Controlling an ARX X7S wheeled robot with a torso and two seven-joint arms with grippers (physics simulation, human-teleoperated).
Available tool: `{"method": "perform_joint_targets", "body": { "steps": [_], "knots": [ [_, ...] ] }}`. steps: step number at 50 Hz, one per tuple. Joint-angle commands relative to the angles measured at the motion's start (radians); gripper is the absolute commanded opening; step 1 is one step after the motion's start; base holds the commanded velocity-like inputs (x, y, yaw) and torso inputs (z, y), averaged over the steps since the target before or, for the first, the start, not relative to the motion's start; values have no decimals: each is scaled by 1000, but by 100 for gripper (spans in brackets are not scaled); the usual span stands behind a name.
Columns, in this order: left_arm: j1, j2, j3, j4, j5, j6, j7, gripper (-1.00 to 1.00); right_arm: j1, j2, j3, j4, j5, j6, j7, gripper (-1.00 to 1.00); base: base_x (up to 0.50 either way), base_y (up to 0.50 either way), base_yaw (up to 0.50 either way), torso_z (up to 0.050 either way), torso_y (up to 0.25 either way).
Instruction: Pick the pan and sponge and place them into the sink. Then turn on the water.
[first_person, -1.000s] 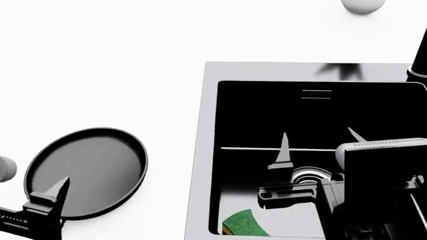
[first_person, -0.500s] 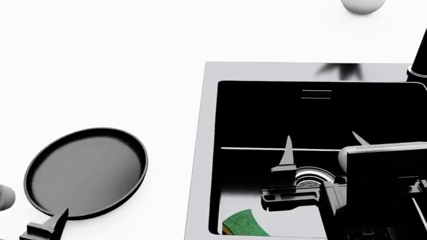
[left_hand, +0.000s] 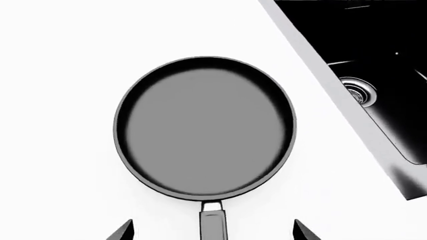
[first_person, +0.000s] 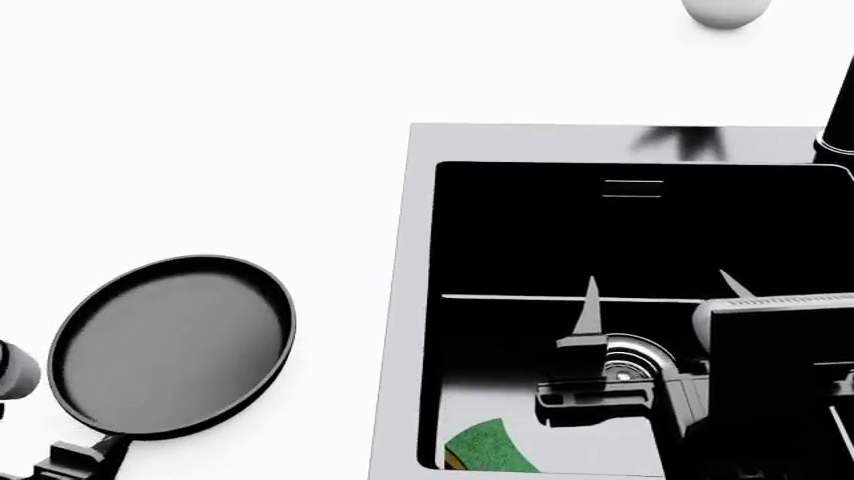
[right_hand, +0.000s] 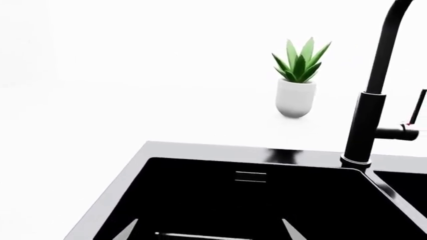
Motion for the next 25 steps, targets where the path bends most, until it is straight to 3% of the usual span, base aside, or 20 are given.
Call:
{"method": "perform_joint_targets", "body": {
  "steps": [1,8,25],
  "knots": [
    [-86,-10,150,-132,-61,-16,-38,100,-29,13,18,-13,10,-5,10,100,0,0,0,0,0],
    [-99,-21,219,-160,-145,6,-66,100,-16,15,14,-12,15,4,8,100,0,0,0,0,0],
    [-124,-15,235,-169,-52,-37,4,100,-35,-4,-4,21,-6,-26,-8,100,0,0,0,0,0]
  ]
}}
